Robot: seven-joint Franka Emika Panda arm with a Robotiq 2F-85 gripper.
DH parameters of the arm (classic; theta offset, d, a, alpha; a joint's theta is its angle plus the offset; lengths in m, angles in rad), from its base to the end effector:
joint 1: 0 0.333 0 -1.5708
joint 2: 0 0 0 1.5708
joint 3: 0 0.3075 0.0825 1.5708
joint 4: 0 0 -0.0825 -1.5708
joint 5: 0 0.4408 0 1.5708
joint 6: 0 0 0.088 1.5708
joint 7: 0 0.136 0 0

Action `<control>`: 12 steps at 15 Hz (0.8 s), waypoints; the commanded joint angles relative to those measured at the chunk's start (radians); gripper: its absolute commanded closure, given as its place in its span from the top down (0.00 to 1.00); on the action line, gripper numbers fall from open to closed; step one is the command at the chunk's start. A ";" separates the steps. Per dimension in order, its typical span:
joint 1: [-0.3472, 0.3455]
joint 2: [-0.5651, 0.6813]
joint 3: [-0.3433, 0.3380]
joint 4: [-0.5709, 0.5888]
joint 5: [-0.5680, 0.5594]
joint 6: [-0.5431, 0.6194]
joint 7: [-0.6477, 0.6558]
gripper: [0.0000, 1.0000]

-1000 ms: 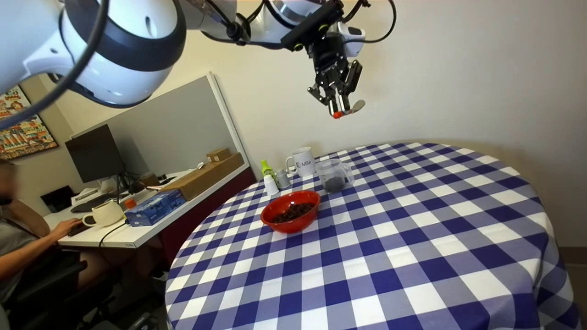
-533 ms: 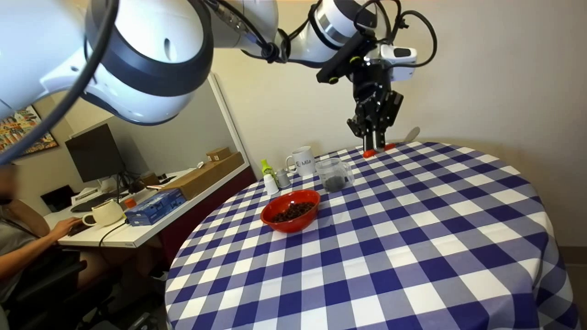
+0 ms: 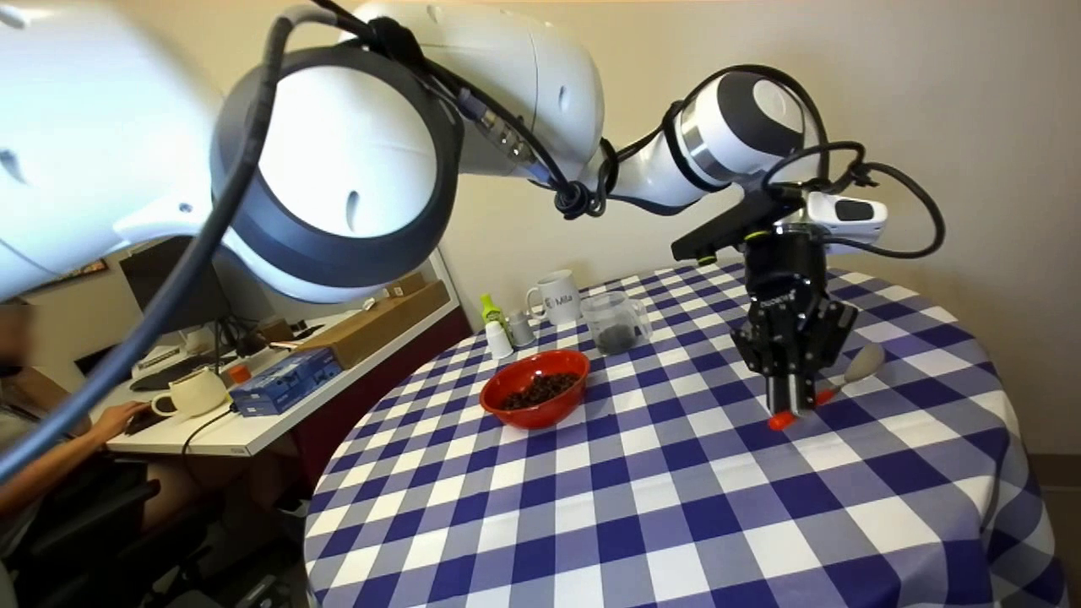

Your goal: Put a spoonful of the things in the red bowl into the jug

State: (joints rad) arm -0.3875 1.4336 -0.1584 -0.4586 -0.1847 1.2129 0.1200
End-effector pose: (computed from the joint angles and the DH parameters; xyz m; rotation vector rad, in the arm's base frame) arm 0.6555 -0.3596 0.0828 2.6046 -0.7900 -1.0255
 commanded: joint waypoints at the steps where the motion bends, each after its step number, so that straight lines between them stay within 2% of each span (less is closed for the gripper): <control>1: -0.022 0.102 -0.019 0.058 0.005 0.131 -0.056 0.05; 2: -0.020 0.076 -0.022 0.002 0.001 0.165 -0.067 0.05; 5: -0.024 0.064 -0.016 0.004 0.013 0.185 -0.099 0.05; 6: -0.025 0.061 -0.014 0.002 0.015 0.186 -0.111 0.44; 7: -0.026 0.057 -0.013 0.002 0.017 0.185 -0.119 0.45; 12: -0.050 0.050 0.032 0.036 0.069 0.203 -0.192 0.80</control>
State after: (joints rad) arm -0.4150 1.4716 -0.1616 -0.4556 -0.1713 1.3715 -0.0216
